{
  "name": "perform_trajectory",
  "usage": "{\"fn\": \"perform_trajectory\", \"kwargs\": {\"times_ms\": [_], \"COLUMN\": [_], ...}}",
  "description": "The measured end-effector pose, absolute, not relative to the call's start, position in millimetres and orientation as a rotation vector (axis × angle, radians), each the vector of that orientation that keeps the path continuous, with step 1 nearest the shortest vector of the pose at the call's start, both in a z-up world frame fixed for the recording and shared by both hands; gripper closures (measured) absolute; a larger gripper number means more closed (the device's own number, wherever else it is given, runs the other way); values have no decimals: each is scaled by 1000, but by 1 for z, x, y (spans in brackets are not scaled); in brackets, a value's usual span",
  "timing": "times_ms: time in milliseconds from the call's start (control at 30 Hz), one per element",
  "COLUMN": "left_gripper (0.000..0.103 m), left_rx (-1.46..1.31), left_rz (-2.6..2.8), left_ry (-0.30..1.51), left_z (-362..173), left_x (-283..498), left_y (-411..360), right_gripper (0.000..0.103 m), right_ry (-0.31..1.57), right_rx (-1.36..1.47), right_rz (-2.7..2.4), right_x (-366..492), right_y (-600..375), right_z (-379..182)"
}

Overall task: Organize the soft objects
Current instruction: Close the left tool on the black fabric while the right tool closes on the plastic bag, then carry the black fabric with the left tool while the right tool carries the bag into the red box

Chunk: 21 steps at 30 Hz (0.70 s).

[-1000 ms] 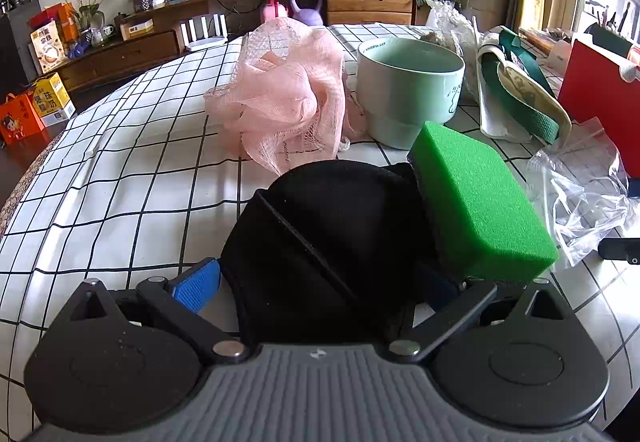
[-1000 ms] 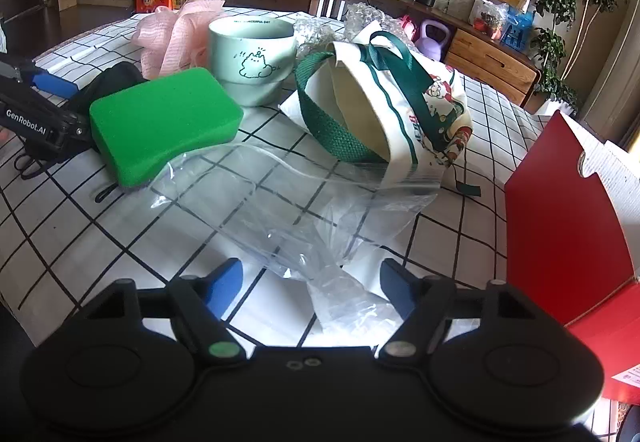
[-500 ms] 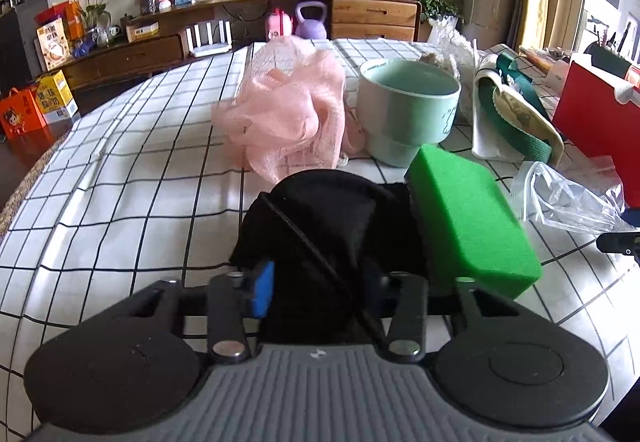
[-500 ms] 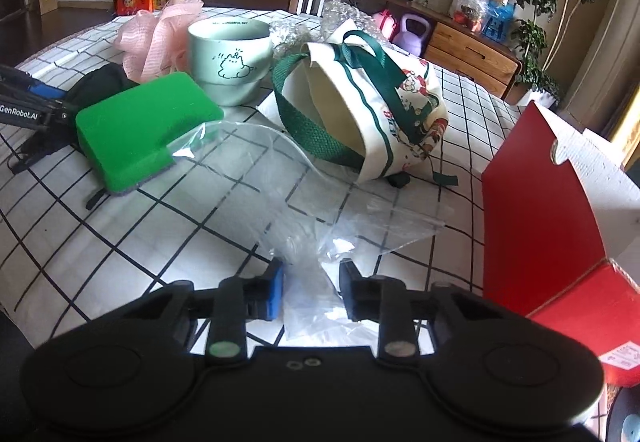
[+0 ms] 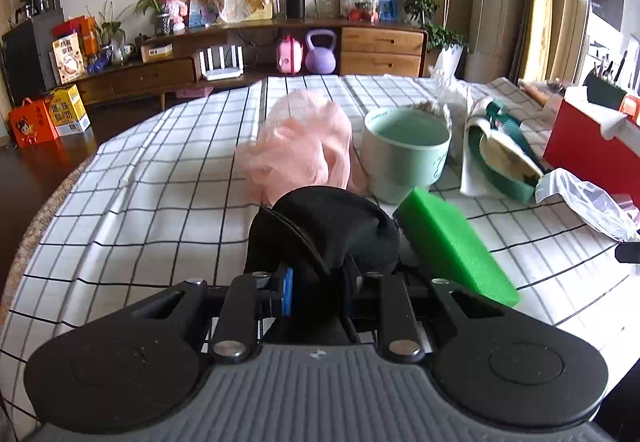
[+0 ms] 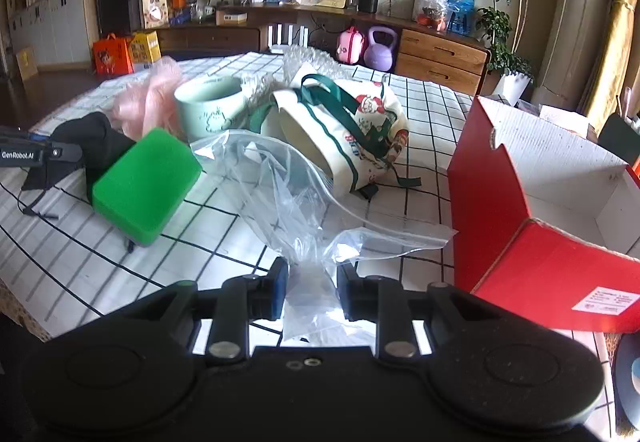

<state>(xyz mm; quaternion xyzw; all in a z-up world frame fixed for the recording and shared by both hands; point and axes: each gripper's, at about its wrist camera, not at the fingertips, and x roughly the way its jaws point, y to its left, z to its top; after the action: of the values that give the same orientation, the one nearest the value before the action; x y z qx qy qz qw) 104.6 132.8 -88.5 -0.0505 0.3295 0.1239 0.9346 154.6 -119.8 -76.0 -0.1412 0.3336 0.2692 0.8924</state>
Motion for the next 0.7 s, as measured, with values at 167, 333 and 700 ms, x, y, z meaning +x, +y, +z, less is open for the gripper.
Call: {"fn": "perform_trajectory", "kwargs": {"times_ms": [167, 333, 700], "left_gripper": [81, 81, 81], "left_rx": [-98, -89, -83], "left_rz": [248, 230, 155], "left_ry": [654, 631, 568], "left_z": [-70, -49, -3], "left_x": [95, 85, 77], "left_y": [127, 117, 88], "right_gripper": [78, 78, 78], "right_ry": [680, 648, 612], "right_rx": [-236, -198, -99], "right_rz": [568, 577, 558], "right_x": [142, 130, 129], "right_y": [-131, -143, -180], "right_z": [-58, -38, -6]}}
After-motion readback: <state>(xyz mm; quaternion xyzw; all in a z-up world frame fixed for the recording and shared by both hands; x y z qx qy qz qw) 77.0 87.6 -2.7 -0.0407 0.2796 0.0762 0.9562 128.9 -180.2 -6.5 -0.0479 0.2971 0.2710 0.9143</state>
